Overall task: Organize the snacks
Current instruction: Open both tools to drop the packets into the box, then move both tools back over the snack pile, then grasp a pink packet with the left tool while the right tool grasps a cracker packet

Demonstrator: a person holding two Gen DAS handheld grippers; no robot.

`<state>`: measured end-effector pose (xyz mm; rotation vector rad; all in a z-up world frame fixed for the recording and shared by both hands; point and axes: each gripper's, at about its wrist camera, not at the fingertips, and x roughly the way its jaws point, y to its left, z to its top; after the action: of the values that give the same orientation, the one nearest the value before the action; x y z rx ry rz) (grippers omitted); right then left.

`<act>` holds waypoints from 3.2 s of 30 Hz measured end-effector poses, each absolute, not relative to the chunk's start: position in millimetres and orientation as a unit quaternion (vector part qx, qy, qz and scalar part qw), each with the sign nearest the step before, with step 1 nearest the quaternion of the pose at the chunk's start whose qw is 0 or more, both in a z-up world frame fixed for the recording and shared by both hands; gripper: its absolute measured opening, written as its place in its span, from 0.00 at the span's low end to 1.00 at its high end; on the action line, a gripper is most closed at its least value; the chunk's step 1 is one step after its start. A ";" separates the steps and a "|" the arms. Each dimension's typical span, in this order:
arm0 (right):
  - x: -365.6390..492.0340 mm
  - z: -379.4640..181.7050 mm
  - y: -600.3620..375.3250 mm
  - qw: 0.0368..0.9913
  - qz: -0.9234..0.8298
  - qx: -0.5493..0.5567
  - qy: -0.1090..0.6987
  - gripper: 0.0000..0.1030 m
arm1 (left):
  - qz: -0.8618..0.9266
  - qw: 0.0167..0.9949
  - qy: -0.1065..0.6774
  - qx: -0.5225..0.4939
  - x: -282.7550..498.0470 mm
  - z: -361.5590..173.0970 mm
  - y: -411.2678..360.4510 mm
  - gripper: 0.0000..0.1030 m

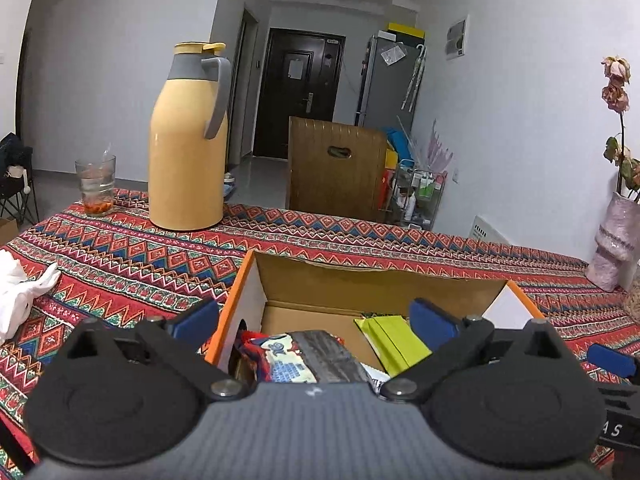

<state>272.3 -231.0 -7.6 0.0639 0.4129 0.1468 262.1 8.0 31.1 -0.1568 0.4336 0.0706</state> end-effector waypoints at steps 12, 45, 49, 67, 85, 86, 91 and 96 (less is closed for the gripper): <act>267.1 -5.0 -233.3 0.976 0.073 0.033 0.203 1.00 | 0.030 0.974 0.213 -0.075 257.7 32.9 3.5 1.00; 161.2 32.9 -228.9 0.981 0.075 0.012 0.180 1.00 | 0.034 0.980 0.191 -0.054 150.8 68.6 -0.5 1.00; 145.3 26.9 -228.7 0.979 0.079 0.012 0.189 1.00 | 0.034 0.978 0.197 -0.055 134.6 63.4 4.3 1.00; 104.9 -12.0 -235.1 0.970 0.080 0.015 0.230 1.00 | 0.034 0.959 0.276 -0.043 96.2 3.9 27.4 1.00; 93.9 -50.4 -253.3 0.958 0.068 0.025 0.278 1.00 | 0.033 0.940 0.338 -0.036 82.1 -45.5 24.2 0.86; 93.6 -51.9 -254.1 0.957 0.067 0.026 0.280 1.00 | 0.033 0.938 0.342 -0.037 82.4 -47.2 23.5 0.81; 92.5 -57.4 -256.4 0.956 0.066 0.027 0.286 1.00 | 0.025 0.942 0.332 -0.031 81.1 -46.8 18.9 0.62; 93.4 -60.2 -256.5 0.954 0.068 0.029 0.291 1.00 | 0.023 0.946 0.322 -0.025 78.3 -48.2 16.2 0.61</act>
<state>93.4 -256.5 -60.2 0.0586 0.5902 0.1373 78.3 16.2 -48.2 -0.0513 0.6553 0.0461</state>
